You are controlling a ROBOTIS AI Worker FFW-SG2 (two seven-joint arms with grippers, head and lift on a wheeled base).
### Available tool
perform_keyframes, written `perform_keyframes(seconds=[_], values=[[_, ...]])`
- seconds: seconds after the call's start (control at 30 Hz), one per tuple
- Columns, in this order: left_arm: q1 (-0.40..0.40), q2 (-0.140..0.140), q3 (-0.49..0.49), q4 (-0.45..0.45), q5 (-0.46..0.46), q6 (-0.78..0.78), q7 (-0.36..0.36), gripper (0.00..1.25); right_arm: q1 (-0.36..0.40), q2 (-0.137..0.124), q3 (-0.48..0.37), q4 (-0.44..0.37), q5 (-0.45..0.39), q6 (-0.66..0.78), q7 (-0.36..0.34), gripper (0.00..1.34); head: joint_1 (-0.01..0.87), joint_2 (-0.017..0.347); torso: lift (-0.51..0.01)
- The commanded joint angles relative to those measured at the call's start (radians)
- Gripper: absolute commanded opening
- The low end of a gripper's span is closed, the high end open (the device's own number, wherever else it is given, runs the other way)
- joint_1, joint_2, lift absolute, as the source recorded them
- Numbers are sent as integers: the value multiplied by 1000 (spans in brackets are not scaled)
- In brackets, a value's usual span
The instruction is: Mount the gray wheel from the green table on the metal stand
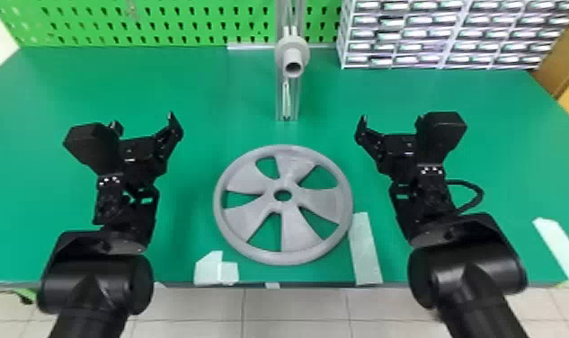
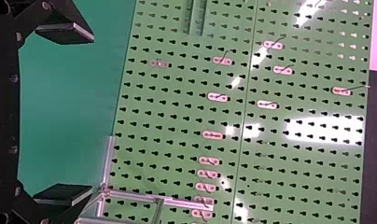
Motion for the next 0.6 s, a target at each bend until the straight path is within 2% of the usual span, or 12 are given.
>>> perform_keyframes(seconds=[0.0,0.57], values=[[0,0,0,0,-2,-13,1,1101,0,1,1,0,-2,1,-1,1233,867,52,-100],[-2,0,-2,2,0,-18,1,1101,2,2,2,0,-8,1,0,1235,867,52,-100]])
